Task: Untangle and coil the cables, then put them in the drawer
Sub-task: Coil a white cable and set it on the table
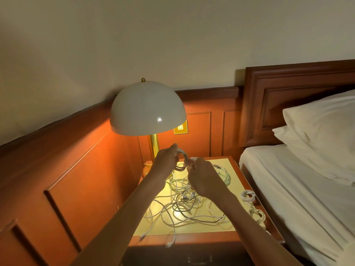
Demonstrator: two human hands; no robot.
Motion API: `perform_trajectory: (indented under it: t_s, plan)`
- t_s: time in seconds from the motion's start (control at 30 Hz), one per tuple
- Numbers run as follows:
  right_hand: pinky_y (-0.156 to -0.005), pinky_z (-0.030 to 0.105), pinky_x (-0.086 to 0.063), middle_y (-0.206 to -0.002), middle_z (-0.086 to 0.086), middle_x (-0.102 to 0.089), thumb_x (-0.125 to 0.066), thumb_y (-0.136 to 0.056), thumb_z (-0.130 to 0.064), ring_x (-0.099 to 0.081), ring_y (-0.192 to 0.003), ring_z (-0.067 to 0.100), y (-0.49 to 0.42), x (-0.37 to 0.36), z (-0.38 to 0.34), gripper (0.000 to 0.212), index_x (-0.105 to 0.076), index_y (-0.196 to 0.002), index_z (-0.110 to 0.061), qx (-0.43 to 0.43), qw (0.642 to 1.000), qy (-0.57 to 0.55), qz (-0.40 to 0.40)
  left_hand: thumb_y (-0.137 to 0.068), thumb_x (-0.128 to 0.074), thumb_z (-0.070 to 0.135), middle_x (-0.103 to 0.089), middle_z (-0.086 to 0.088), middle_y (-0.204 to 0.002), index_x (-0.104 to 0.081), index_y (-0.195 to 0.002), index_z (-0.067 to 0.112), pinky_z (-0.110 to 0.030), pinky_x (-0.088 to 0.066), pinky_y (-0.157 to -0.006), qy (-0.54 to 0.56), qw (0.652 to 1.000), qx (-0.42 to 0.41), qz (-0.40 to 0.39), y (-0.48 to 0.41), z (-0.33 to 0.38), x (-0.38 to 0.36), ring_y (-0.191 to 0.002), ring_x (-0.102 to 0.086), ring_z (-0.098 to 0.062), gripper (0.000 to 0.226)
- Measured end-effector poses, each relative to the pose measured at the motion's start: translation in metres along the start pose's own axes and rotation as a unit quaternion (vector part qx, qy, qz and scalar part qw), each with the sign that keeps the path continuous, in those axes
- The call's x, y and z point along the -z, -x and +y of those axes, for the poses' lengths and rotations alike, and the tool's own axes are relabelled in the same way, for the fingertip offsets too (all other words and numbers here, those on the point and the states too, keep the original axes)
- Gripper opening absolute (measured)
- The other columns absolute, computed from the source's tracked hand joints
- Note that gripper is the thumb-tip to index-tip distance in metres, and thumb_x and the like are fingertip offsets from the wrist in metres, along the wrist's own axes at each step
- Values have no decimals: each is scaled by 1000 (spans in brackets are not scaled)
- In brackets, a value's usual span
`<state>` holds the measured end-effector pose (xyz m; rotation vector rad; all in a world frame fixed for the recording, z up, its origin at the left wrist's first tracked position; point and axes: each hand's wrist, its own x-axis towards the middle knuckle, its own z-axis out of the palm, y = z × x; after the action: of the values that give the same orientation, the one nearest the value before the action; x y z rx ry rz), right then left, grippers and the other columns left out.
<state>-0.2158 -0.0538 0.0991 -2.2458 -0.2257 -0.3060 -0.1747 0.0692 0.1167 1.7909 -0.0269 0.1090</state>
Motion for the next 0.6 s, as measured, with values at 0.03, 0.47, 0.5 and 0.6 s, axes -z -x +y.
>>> perform_trajectory:
  t_s: [0.03,0.47,0.5,0.6]
  plan:
    - [-69,38,-54,-88,10,-69,-42,-97,-10,-67,-76,25,1,-5,0,23,-64,-104,-6,6,999,40,15,-100,-46,36,-51,-6,-71,-61,-76,12,-33,-36,-67,35,998,41,16,0,4,-4,-65,-45,-17,36]
    - [-38,15,-12,-47,6,-50,-92,-36,11,-28,-47,8,1,-25,24,48,-63,-74,3,135,977,126,112,-76,-66,12,-52,7,-46,-62,-59,10,-13,-33,-37,-97,995,-15,18,-30,2,-25,-47,-46,-10,18]
    - [-39,16,-16,-54,8,-56,-90,-47,12,-34,-49,11,6,-26,19,44,-64,-81,4,128,978,139,94,-75,-66,12,-55,3,-52,-63,-60,9,-13,-33,-36,-97,995,-10,17,-31,2,-27,-49,-47,-11,16]
    - [-68,32,-44,-100,16,-64,-47,-101,-3,-60,-88,28,9,-24,16,17,-57,-113,0,77,984,160,6,-74,-64,8,-58,-6,-61,-61,-58,8,-13,-35,-35,-98,995,4,4,-34,-1,-33,-51,-49,-13,16]
